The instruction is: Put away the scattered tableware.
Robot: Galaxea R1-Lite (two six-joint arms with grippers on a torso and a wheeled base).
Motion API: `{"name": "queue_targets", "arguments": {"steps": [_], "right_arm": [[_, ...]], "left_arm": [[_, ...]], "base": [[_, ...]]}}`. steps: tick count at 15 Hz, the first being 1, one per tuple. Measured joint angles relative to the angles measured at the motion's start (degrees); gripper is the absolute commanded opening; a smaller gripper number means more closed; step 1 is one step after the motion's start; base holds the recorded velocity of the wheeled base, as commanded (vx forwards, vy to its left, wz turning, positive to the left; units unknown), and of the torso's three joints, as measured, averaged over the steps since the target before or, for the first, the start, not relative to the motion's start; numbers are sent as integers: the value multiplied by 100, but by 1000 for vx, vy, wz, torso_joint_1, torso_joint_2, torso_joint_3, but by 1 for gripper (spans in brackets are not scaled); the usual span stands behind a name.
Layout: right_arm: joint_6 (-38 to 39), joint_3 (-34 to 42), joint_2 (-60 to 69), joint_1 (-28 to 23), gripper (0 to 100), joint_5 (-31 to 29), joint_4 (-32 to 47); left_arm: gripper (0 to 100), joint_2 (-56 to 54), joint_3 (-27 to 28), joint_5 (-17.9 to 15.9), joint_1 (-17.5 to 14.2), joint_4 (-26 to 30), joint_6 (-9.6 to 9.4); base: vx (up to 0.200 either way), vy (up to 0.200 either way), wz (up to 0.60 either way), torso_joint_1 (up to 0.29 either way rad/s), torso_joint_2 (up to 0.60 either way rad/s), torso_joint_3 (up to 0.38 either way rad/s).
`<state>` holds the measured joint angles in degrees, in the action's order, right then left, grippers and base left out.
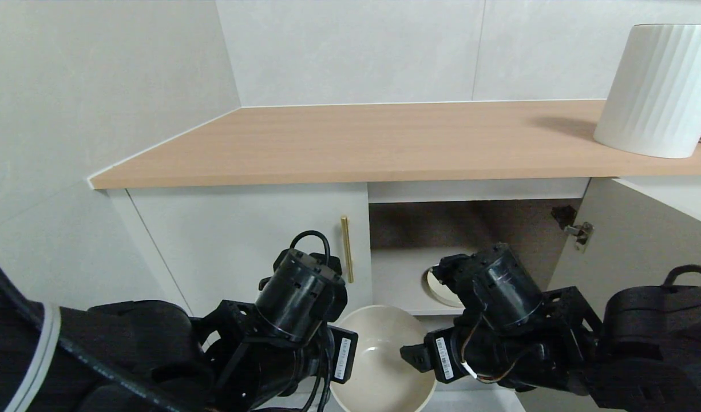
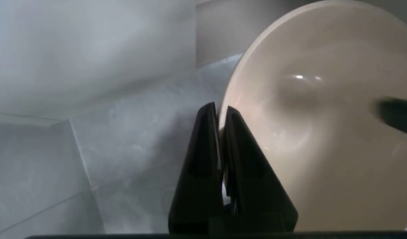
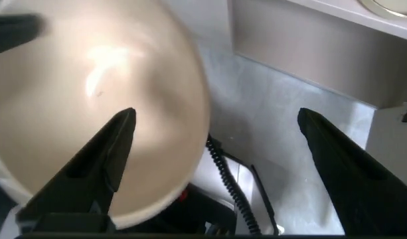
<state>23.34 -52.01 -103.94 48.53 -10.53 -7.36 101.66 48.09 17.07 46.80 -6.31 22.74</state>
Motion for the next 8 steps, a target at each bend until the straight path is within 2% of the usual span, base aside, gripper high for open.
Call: {"name": "queue_targets", "arguments": {"steps": [8], "right_arm": [[130,-74,-224,-2,0,-16,-27]], "left_arm": [[0,-15,-11,55,22,2,1]], "base": [[0,0,0,0,0,0]]}}
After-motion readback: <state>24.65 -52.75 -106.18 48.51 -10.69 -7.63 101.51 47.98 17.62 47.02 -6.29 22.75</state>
